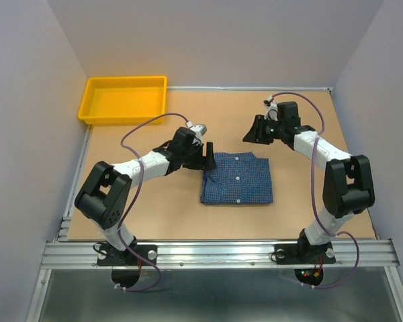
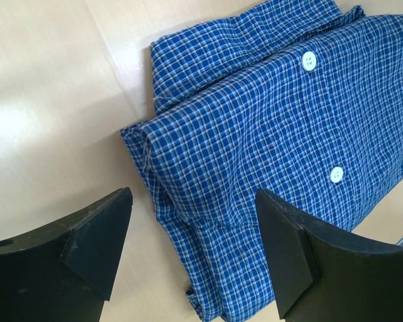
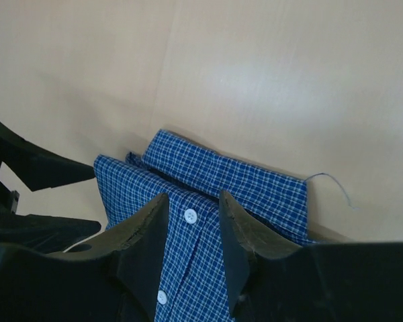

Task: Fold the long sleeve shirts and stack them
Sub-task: Fold the shirt

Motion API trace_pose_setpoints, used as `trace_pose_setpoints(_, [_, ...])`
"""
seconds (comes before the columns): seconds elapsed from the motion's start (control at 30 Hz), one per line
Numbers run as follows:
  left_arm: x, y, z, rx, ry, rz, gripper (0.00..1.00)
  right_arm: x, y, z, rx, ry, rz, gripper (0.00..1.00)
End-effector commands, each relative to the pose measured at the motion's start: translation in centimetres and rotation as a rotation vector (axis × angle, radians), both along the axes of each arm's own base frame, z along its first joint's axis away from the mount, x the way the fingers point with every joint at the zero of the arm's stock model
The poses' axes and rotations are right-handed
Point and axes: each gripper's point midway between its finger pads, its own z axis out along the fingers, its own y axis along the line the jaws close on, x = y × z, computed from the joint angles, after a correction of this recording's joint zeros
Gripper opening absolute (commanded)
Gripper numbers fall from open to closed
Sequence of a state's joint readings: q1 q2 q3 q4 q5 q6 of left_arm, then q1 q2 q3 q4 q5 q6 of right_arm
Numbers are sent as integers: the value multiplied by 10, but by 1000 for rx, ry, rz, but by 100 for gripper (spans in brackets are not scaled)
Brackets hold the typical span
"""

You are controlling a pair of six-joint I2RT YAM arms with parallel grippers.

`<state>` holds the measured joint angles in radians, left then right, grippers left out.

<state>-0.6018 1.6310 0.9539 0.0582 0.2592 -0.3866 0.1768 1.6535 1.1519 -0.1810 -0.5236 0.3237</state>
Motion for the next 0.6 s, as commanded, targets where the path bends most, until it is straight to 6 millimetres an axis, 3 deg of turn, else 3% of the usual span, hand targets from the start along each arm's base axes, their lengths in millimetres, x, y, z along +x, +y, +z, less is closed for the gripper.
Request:
trace_pose_setpoints(0.0, [17,-21,23,-52,-82,-66,83,1,34,18,4,-57,134,41])
trace_pose_setpoints(0.2, [18,-23,12,-42,-55,-70,79,4,50,-15,-35,13,195,39])
trace_pose_setpoints(0.4, [20,-27,11,-48,-48,-81,71,0,58,-55,-92,99,240,24])
trace_pose_setpoints(0.57, [16,-30,11,-63,-36,-103,45,-7,61,-75,-121,139,265,12])
